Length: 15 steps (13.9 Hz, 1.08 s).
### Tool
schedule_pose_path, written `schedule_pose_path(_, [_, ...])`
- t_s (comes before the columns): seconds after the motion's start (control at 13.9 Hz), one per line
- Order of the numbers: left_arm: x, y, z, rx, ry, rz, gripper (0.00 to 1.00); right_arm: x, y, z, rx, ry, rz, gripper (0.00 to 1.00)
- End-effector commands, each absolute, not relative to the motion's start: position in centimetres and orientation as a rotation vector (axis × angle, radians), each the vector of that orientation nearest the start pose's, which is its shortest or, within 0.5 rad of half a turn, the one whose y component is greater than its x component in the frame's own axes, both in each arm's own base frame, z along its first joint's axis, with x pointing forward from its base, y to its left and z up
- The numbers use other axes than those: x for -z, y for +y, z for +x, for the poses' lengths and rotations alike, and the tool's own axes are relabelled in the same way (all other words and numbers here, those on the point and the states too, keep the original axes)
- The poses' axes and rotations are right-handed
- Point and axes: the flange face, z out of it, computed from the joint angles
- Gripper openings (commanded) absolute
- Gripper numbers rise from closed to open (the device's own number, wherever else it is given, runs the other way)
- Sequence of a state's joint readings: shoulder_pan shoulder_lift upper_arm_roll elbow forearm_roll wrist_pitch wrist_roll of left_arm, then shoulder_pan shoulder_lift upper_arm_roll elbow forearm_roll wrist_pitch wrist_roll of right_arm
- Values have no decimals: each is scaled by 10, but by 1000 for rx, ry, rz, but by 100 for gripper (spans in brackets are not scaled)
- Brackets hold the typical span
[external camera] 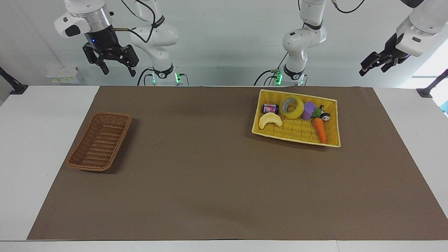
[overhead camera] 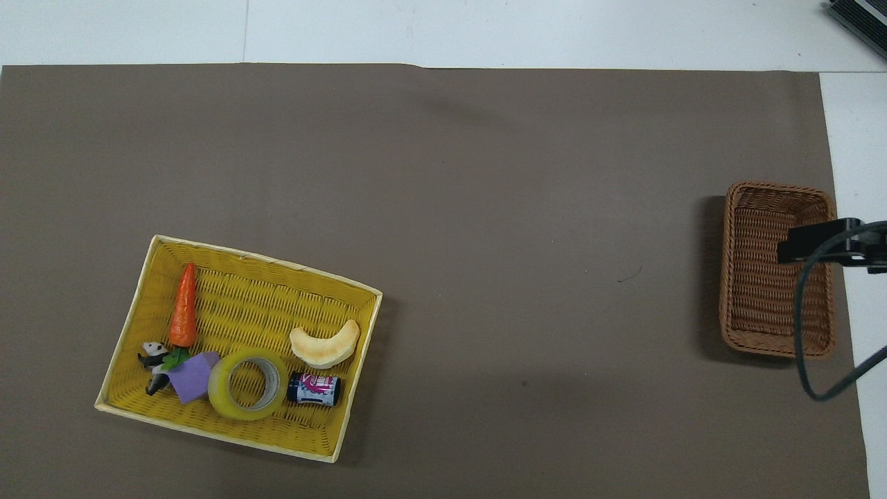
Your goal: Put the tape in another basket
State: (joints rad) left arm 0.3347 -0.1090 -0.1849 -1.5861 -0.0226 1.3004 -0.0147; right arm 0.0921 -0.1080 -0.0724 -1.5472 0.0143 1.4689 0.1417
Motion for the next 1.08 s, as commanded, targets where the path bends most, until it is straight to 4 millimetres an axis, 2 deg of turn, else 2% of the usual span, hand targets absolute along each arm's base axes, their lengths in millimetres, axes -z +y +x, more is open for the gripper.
schedule_pose_path(0.0, [-652, 63, 481, -285, -260, -3134, 100, -684, -3, 500, 54, 145, -3124, 100])
schedule_pose_path(0.14, [-652, 63, 481, -285, -260, -3134, 100, -684, -7, 503, 49, 156, -3090, 100])
schedule_pose_path(0.43, [-652, 63, 481, -285, -260, -3134, 100, -686, 2, 504, 49, 137, -3070, 100])
schedule_pose_path(1.01, [-652, 63, 481, -287, -261, -3134, 100, -686, -3, 504, 50, 151, -3069, 100])
